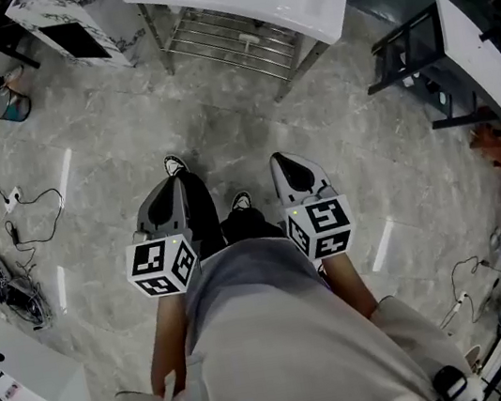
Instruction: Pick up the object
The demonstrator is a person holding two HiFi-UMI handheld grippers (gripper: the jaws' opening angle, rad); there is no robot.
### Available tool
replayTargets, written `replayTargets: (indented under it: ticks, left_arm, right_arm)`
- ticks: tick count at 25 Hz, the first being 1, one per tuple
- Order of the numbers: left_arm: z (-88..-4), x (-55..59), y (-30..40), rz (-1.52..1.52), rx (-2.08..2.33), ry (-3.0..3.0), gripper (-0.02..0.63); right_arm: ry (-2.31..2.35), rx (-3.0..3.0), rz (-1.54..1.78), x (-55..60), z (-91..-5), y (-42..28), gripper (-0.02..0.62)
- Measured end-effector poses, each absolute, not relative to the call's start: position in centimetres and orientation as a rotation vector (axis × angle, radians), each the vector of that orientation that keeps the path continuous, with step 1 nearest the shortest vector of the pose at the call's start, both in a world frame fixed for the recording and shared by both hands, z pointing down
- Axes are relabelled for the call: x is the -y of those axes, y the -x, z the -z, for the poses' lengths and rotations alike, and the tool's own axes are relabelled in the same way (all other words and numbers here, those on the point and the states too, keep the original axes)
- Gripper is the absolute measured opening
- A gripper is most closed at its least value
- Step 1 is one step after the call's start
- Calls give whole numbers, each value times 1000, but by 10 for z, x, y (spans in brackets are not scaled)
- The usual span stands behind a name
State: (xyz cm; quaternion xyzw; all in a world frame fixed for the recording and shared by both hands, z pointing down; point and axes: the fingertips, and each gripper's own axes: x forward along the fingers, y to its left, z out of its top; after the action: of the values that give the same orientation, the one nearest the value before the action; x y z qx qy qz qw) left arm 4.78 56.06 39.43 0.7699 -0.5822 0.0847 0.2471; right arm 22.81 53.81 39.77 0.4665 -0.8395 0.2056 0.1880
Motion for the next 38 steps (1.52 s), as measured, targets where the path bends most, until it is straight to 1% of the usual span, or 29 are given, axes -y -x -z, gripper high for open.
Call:
replayTargets:
  ticks: [4,7,14,23,30,38]
  left_arm:
    - [-394,-535,-34,-188,1579,-2086,0]
    - [-392,-515,-25,-140,1550,-2078,2]
    - [-392,-458,-8,-192,1495,-2117,2]
    - [-390,-387,31,-246,1434,-2135,2]
    - [-392,-355,70,-332,1405,-2193,2]
    - [-382,-321,104,-348,1372,-2290,2]
  right_arm:
    - [-1300,2429,-684,-515,-392,-219,11]
    - [-1296,2427,-692,-495,-391,-210,11]
    - [-1277,2376,-667,-438,-389,-178,11]
    - [-1232,2353,-731,-370,-390,-117,11]
    - [-1249,2324,-712,-335,-387,-64,11]
    - [-1303,2286,-690,-302,-380,-26,9]
